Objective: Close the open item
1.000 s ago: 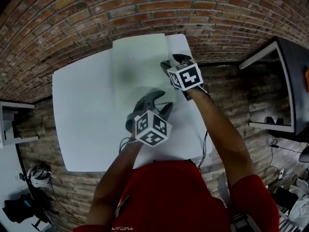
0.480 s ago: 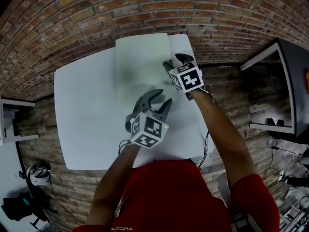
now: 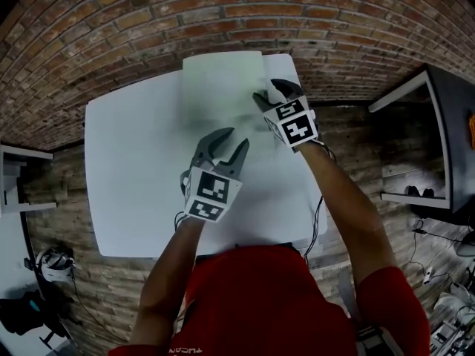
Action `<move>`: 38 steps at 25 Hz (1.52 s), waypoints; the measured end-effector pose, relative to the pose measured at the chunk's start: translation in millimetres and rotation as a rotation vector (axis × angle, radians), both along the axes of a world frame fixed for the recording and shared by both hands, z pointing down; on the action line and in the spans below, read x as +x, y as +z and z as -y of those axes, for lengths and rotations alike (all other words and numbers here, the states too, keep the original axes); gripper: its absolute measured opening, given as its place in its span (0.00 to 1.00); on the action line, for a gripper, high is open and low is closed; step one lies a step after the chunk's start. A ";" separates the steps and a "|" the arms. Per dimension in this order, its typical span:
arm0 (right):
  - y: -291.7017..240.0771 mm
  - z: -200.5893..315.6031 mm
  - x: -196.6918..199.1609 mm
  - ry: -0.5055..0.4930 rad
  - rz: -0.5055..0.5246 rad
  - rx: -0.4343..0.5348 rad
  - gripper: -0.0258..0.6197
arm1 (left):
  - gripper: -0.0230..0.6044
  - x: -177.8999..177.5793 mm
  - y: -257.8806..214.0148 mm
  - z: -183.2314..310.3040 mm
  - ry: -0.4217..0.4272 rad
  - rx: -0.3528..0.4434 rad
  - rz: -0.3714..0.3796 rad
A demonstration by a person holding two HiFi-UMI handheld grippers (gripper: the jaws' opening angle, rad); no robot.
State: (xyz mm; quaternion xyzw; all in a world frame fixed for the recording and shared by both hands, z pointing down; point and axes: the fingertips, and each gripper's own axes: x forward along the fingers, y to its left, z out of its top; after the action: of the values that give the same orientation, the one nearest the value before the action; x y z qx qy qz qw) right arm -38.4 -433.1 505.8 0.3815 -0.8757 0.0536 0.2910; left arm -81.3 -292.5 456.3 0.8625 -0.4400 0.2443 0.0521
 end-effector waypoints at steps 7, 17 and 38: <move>-50.6 -27.3 -17.1 -0.093 0.126 0.052 0.40 | 0.22 -30.9 -34.4 7.3 -0.088 0.068 -0.106; -123.4 -83.6 -31.7 -0.178 0.279 0.147 0.15 | 0.14 -53.2 -81.7 -2.2 -0.135 0.155 -0.229; -200.9 -185.8 -46.8 -0.320 0.472 0.244 0.10 | 0.07 -51.3 -154.3 -53.9 -0.084 0.292 -0.346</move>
State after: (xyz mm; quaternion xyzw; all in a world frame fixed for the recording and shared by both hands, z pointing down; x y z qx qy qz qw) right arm -85.2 -247.2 304.9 0.2480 -0.9680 -0.0112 0.0363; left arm -132.6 -238.6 302.1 0.8708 -0.4909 0.0240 0.0116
